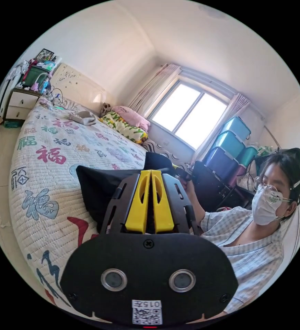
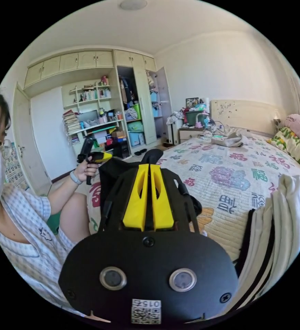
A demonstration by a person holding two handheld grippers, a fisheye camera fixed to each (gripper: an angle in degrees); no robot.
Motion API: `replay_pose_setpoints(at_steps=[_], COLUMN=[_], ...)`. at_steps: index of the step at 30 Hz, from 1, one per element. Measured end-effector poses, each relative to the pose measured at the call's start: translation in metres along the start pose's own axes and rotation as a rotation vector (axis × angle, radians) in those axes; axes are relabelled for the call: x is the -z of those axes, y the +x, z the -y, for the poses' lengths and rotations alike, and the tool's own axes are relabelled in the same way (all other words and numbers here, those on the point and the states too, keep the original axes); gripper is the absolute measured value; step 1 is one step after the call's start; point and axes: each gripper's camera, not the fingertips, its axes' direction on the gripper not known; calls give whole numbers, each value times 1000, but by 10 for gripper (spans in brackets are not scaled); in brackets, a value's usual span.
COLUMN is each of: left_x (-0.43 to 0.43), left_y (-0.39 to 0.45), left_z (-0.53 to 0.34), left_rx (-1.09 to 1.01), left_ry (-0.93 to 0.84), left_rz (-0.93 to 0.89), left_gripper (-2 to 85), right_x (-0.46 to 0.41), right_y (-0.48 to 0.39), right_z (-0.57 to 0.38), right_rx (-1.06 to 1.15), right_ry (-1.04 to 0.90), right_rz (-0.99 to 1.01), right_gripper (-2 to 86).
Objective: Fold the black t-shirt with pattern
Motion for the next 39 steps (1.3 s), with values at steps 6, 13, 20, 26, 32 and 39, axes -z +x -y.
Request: replay_pose_setpoints(at_steps=[6,13,20,26,32,39], left_x=[-13,8,18,0,46,124], left_y=[15,59,59,71,147,258], left_z=[8,-10,-47,-45,-37,-39], left_rx=[38,-15,116,126,-66,-278], left_ry=[-82,-323,-389,-351,-65,295], left_rz=[-42,343,427,406,489,497], left_gripper=[65,89,100,17,1,-2], right_x=[4,-2,-106,-55,92,229], right_y=[28,-55,-113,-74,9,-5], right_z=[-4,-11,-27,2,32,37], right_rx=[-31,377,582,375,11,96], right_ry=[-121,-164,-426,-242,58,280], right_rz=[-195,-31,-62,-8,74,-46], right_gripper=[28,118,104,35,26,26])
